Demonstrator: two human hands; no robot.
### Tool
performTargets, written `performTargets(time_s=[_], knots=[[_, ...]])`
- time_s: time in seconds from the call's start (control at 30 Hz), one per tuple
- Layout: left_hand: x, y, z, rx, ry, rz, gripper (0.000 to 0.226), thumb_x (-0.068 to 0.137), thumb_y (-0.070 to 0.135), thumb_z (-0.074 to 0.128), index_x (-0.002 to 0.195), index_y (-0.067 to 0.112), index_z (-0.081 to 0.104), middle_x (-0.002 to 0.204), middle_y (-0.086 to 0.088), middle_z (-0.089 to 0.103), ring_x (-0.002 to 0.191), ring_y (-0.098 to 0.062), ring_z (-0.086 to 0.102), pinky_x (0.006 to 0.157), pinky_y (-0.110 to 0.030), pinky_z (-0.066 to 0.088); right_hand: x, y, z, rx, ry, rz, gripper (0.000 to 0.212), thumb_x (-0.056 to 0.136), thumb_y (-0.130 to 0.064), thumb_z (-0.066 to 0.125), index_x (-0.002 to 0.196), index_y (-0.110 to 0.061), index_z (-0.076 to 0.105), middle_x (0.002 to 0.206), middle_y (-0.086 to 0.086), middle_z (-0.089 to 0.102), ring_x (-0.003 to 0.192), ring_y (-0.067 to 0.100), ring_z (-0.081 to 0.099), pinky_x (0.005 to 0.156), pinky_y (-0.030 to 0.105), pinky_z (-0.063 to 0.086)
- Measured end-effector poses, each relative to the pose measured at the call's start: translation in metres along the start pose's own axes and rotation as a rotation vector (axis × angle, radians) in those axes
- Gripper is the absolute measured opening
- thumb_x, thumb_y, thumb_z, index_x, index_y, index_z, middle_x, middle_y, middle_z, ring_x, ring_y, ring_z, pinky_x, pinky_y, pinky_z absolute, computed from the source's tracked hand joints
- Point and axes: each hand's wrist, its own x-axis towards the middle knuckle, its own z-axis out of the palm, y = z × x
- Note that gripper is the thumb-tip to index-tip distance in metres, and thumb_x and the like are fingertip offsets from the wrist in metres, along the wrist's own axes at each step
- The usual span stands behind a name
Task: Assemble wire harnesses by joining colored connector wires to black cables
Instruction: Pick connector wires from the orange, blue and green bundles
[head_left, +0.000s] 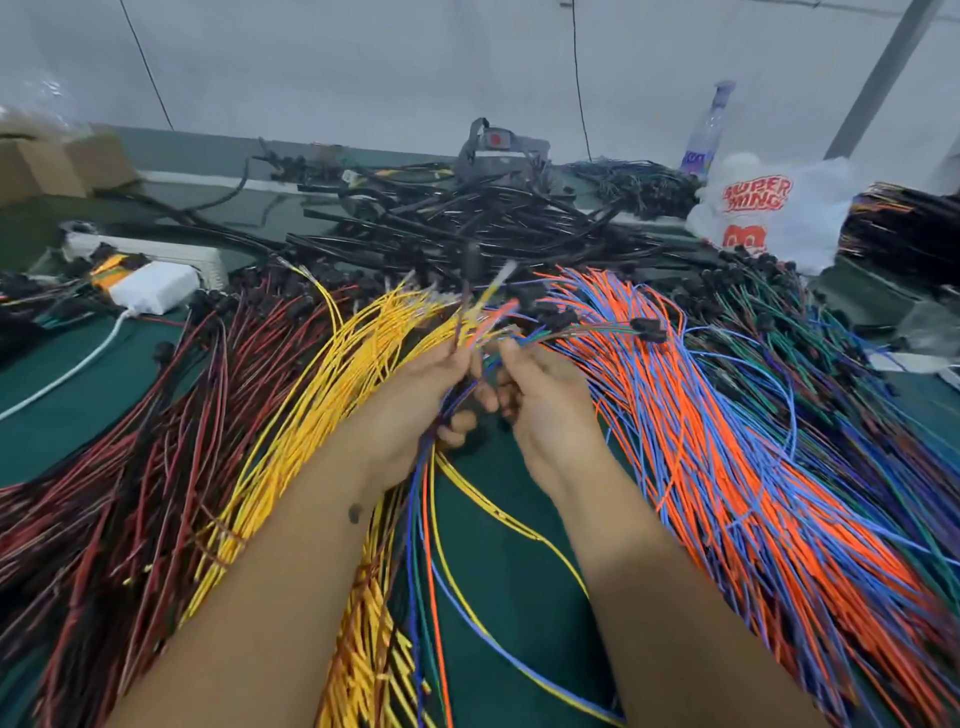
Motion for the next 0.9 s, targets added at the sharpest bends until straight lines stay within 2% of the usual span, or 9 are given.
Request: performTargets(time_s=[0.1, 0.23, 0.3, 0.4, 0.53, 0.63, 0.77, 0.87, 0.9], knots=[[0.003, 0.000, 0.001, -0.027, 0.102, 0.024, 0.030, 0.105, 0.030, 0.032, 0.087, 0.019, 0.054, 0.064, -0.005, 0.064, 0.043, -0.011, 0.049, 0.039, -0.016, 0.037, 0.003, 0.002, -0.002, -0.039, 0.071, 0.009, 0.018, 0.100, -0.018, 0.050, 0.087, -0.008, 0.060, 0.056, -0.004, 0.050, 0.050, 0.012, 0.044, 0.051, 0.021, 0.033], [0.003, -0.008, 0.006, 0.190, 0.149, 0.114, 0.027, 0.105, 0.025, 0.036, 0.100, 0.020, 0.062, 0.054, 0.004, 0.054, 0.039, -0.007, 0.040, 0.037, -0.015, 0.030, 0.005, 0.001, -0.003, -0.134, 0.082, -0.001, 0.022, 0.100, -0.016, 0.050, 0.083, -0.010, 0.063, 0.058, -0.005, 0.049, 0.046, 0.007, 0.043, 0.051, 0.022, 0.034], [0.003, -0.009, 0.007, 0.236, 0.166, 0.127, 0.027, 0.104, 0.025, 0.038, 0.101, 0.024, 0.065, 0.051, 0.007, 0.050, 0.039, -0.007, 0.036, 0.038, -0.015, 0.027, 0.005, -0.002, -0.004, -0.247, 0.116, -0.080, 0.026, 0.098, -0.017, 0.053, 0.077, -0.008, 0.064, 0.054, -0.006, 0.046, 0.044, 0.007, 0.039, 0.048, 0.020, 0.031], [0.004, -0.009, 0.008, 0.273, 0.148, 0.109, 0.024, 0.103, 0.025, 0.040, 0.090, 0.019, 0.059, 0.057, 0.001, 0.043, 0.038, -0.006, 0.031, 0.038, -0.015, 0.022, 0.003, -0.005, -0.007, -0.388, 0.115, -0.252, 0.035, 0.097, -0.018, 0.055, 0.062, -0.013, 0.050, 0.053, 0.000, 0.039, 0.051, 0.011, 0.032, 0.050, 0.025, 0.026], [0.002, -0.010, 0.010, 0.342, 0.107, 0.085, 0.034, 0.103, 0.028, 0.039, 0.079, 0.026, 0.063, 0.059, -0.002, 0.039, 0.037, -0.005, 0.028, 0.038, -0.015, 0.022, 0.002, -0.008, -0.005, -0.308, 0.074, -0.298, 0.044, 0.097, -0.014, 0.055, 0.055, -0.021, 0.042, 0.046, -0.012, 0.034, 0.046, 0.002, 0.027, 0.046, 0.018, 0.024], [-0.002, -0.008, 0.010, 0.441, 0.032, 0.060, 0.030, 0.103, 0.032, 0.037, 0.085, 0.023, 0.060, 0.059, -0.001, 0.043, 0.038, -0.005, 0.032, 0.040, -0.014, 0.026, 0.004, -0.008, -0.005, -0.060, 0.095, -0.193, 0.045, 0.098, -0.016, 0.056, 0.055, -0.022, 0.044, 0.047, -0.011, 0.037, 0.042, -0.001, 0.033, 0.044, 0.013, 0.036], [-0.003, -0.007, 0.009, 0.504, 0.004, 0.036, 0.034, 0.103, 0.033, 0.038, 0.089, 0.020, 0.065, 0.055, 0.006, 0.049, 0.045, -0.008, 0.039, 0.045, -0.016, 0.031, 0.005, -0.007, -0.006, 0.072, 0.092, -0.113, 0.034, 0.099, -0.019, 0.053, 0.073, 0.001, 0.060, 0.046, -0.004, 0.034, 0.039, 0.006, 0.029, 0.040, 0.017, 0.034], [-0.002, -0.006, 0.008, 0.477, 0.003, 0.017, 0.037, 0.103, 0.034, 0.036, 0.085, 0.018, 0.064, 0.052, 0.008, 0.044, 0.042, -0.008, 0.033, 0.042, -0.015, 0.028, 0.007, -0.005, -0.007, -0.023, 0.079, -0.133, 0.039, 0.100, -0.020, 0.052, 0.067, 0.000, 0.048, 0.043, -0.006, 0.032, 0.038, 0.009, 0.030, 0.041, 0.022, 0.034], [-0.002, -0.006, 0.008, 0.470, 0.009, 0.014, 0.037, 0.103, 0.035, 0.036, 0.082, 0.020, 0.063, 0.052, 0.008, 0.042, 0.041, -0.007, 0.032, 0.040, -0.015, 0.027, 0.007, -0.006, -0.007, -0.068, 0.068, -0.139, 0.040, 0.100, -0.021, 0.052, 0.072, 0.007, 0.051, 0.044, -0.005, 0.032, 0.039, 0.010, 0.032, 0.043, 0.024, 0.034]])
